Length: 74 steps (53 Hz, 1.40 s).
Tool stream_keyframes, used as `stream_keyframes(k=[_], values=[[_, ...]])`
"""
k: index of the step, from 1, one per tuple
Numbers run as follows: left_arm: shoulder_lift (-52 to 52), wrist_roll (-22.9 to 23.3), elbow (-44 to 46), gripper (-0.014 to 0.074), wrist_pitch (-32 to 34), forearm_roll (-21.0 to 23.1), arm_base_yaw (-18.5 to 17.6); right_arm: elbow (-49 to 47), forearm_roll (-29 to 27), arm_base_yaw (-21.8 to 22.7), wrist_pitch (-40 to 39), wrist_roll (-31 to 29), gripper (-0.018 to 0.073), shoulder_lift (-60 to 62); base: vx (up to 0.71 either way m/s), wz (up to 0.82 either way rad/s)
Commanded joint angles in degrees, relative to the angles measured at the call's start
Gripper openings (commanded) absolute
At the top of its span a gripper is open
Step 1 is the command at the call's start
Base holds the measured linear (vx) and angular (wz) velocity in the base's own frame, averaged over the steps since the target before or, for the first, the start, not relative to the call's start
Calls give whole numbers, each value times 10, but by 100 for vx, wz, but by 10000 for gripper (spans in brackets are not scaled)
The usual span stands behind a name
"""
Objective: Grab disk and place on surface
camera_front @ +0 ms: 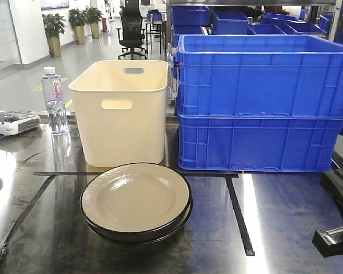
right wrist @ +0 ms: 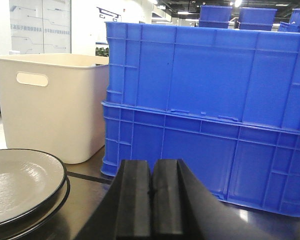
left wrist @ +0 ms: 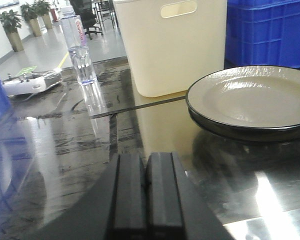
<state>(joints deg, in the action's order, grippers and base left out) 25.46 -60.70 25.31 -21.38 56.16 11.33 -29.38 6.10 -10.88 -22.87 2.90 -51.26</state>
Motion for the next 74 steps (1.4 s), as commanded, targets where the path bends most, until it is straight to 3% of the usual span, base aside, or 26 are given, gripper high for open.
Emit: stream_keyframes(k=[1,34,37,39,44,47,50,52,54,62,74], values=[[2,-5,15,-1,15,29,1,-18,1,2,-53,1,-9,3,0,0],[3,-4,15,-1,21,17,1,-18,1,2,-53,1,-9,3,0,0],[3,25,15,-1,18,-24,1,-18,1,2,-53,1,-9,3,0,0],[3,77,15,-1,16,-69,1,-18,1,2,-53,1,-9,3,0,0],[3,258,14,-1,16,-224,1,-18,1,2,-53,1,-9,3,0,0],[2,401,9,-1,17,-330,1,-18,1,2,-53,1,-9,3,0,0],[-4,476,-7,-1,33,-399,1,-18,1,2,-53,1,-9,3,0,0],[-14,513,-23,-1,54,-422,1,-18,1,2,-53,1,-9,3,0,0],[-27,522,-44,-1,79,-426,1,-18,1,2,-53,1,-9,3,0,0],[-118,488,-150,-1,153,-422,1,-18,1,2,-53,1,-9,3,0,0],[-258,483,-241,-1,159,-473,1,-18,1,2,-53,1,-9,3,0,0]])
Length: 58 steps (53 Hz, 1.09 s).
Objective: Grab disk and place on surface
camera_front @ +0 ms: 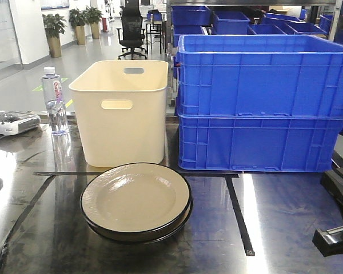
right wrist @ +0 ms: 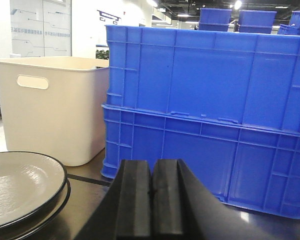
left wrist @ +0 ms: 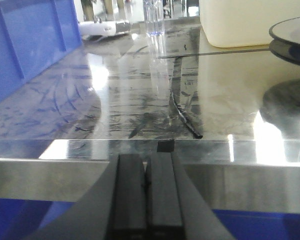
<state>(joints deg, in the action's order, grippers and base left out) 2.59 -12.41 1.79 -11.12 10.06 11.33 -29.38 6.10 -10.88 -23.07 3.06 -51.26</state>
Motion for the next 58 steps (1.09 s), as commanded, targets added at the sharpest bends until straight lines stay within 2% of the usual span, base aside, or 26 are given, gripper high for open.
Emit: stream_keyframes(k=[1,8,14,58], values=[[-35,-1,-10,-1,57,-12,1,-18,1,2,-51,0,-9,3,0,0],[-39,-3,-43,-1,76,-12,1,-18,1,2,-53,0,-9,3,0,0],[-40,-4,-42,-1,74,-31,1,-18,2,2,-53,0,-9,3,0,0],[-40,-3,-40,-1,77,-29,1,-18,2,2,-53,-1,-9,3,0,0]])
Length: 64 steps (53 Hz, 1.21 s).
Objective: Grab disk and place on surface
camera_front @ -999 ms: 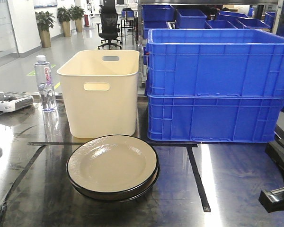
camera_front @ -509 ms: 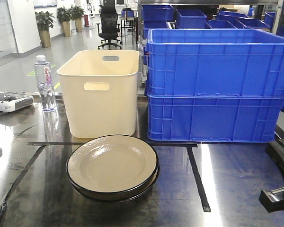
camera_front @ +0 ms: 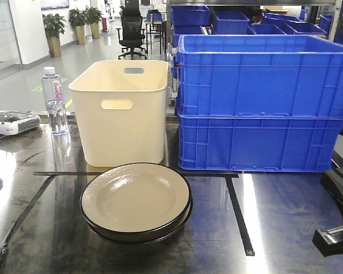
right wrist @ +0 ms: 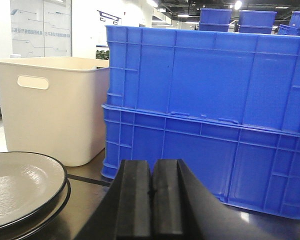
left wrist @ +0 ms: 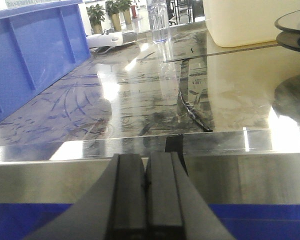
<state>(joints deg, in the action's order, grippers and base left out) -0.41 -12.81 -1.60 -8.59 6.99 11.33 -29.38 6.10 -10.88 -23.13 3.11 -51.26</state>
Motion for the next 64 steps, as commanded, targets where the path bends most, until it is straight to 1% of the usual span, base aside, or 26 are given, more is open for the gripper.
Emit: stream_keyframes(k=[1,8,11,14,19,21,25,27,32,37,39,43,51,64], values=[[-10,1,-6,-1,51,1,1,-18,2,2,-51,-2,-9,3,0,0],[-10,1,-6,-1,51,1,1,-16,2,2,-38,-4,-9,3,0,0],[-10,1,-6,-1,51,1,1,2,-5,2,-25,-3,-9,7,0,0],[-10,1,-6,-1,51,1,1,42,-15,2,-7,-3,-9,37,0,0],[-10,1,-6,-1,51,1,1,137,-40,3,19,-5,-9,125,0,0],[-10,1,-6,-1,51,1,1,186,-49,4,39,-8,-9,179,0,0],[-10,1,-6,-1,51,1,1,249,-66,4,85,-11,-9,265,0,0],[-10,1,-6,-1,51,1,1,277,-72,4,121,-11,-9,320,0,0],[-10,1,-6,-1,51,1,1,314,-73,4,201,-10,-9,430,0,0],[-10,1,-6,-1,51,1,1,322,-61,4,263,-10,-9,518,0,0],[-10,1,-6,-1,51,1,1,322,-56,4,267,-11,-9,531,0,0],[-10,1,-6,-1,51,1,1,322,-47,1,251,-11,-9,519,0,0],[-10,1,-6,-1,51,1,1,322,-48,1,235,-9,-9,525,0,0],[-10,1,-6,-1,51,1,1,322,-48,1,235,-9,-9,525,0,0]])
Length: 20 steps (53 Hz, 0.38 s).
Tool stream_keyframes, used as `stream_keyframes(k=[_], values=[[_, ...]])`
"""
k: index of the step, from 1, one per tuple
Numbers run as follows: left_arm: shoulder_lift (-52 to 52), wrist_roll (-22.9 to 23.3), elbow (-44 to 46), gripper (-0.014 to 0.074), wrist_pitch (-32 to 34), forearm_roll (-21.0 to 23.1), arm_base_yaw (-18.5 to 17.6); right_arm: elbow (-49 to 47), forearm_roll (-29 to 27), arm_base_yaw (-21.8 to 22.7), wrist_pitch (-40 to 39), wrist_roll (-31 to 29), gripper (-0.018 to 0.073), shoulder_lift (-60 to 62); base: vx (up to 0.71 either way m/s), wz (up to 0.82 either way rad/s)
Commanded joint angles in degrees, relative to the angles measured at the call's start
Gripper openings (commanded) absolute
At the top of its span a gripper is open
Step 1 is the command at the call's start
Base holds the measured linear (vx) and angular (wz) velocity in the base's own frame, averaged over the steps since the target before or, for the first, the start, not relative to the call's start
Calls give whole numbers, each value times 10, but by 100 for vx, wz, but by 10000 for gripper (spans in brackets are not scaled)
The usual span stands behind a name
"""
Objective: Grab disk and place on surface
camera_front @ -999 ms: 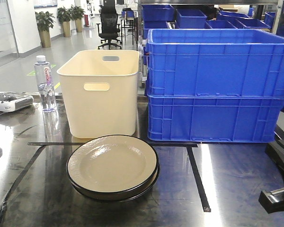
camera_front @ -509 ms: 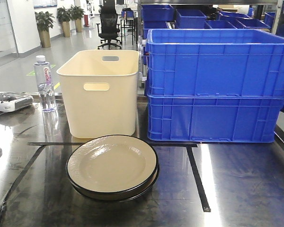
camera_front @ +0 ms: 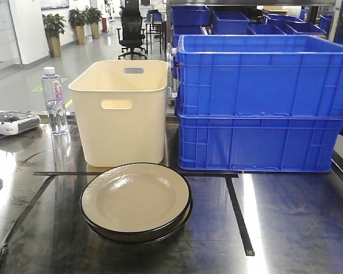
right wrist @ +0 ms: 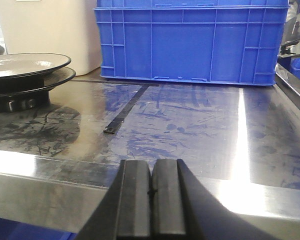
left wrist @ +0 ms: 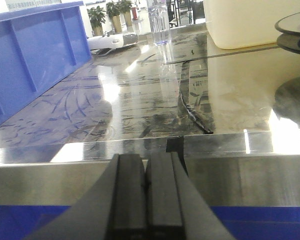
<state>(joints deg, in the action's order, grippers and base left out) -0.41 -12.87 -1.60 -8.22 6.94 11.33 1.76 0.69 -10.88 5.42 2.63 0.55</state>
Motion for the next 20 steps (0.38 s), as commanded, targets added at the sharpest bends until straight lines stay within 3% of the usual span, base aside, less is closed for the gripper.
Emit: stream_keyframes(k=[1,20], values=[[-10,1,-6,-1,48,1,1,11,7,1,-50,-4,-9,7,0,0],[-10,1,-6,-1,48,1,1,11,7,1,-50,-4,-9,7,0,0]])
